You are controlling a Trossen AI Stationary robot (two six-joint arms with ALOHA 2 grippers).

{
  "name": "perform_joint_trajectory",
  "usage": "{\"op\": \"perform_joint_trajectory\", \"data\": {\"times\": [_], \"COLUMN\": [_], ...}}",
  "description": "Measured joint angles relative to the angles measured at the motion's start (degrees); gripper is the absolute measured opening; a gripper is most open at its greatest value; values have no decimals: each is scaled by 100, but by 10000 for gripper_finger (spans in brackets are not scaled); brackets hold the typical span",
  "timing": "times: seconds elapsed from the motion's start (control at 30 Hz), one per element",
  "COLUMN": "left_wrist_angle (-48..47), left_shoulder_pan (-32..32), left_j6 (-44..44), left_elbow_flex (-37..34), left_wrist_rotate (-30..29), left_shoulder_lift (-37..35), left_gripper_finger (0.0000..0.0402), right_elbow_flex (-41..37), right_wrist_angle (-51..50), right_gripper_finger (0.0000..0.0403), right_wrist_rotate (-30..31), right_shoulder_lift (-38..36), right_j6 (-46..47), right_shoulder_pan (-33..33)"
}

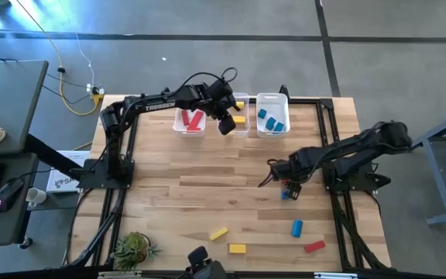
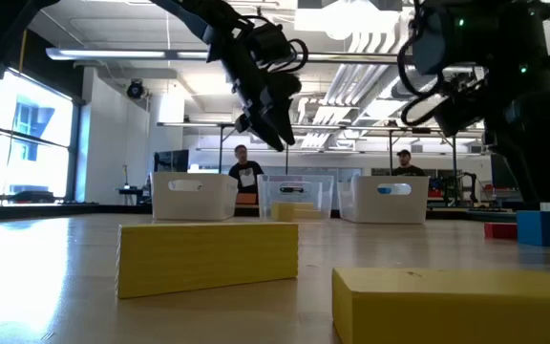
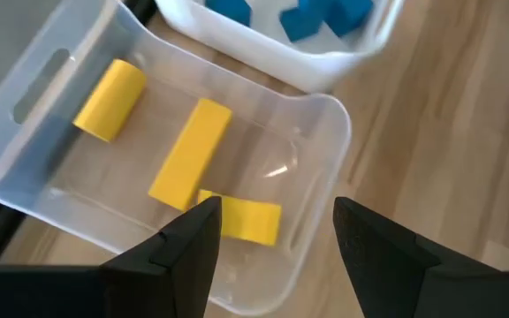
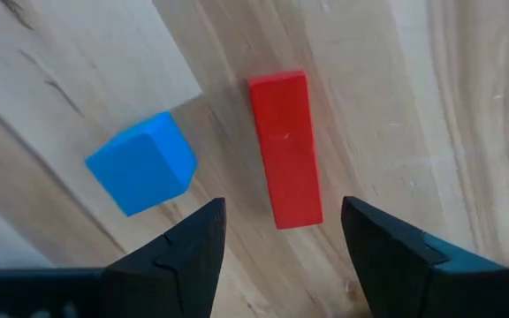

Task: Sort & place blocks by color
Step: Put the red block into the left white bin

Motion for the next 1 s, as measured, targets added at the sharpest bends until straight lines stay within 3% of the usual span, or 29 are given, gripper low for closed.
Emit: {"op": "perform_joint_trajectory", "data": {"times": [0.23, 0.57, 0.7, 0.93, 1.0], "left_wrist_angle": [-196, -537, -670, -826, -858], "left_shoulder_pan": [-7, 226, 242, 245, 245], "left_j6": [45, 105, 82, -123, -199], "left_elbow_flex": [0, 0, 2, 2, 2], "left_wrist_rotate": [-99, -102, -95, -59, -20], "left_shoulder_lift": [-155, -1124, -1582, -2211, -2307], "left_gripper_finger": [205, 205, 205, 205, 205], "right_elbow_flex": [0, 11, 35, 32, 86], "right_wrist_angle": [3, 147, 201, 213, 127], "right_gripper_finger": [213, 207, 175, 81, 76], "right_wrist_rotate": [-40, -299, -418, -496, -478], "right_shoulder_lift": [565, 1228, 1374, 1392, 1403], "right_j6": [-223, -387, -422, -378, -378], "right_shoulder_pan": [0, -2, -4, -4, -4]}}
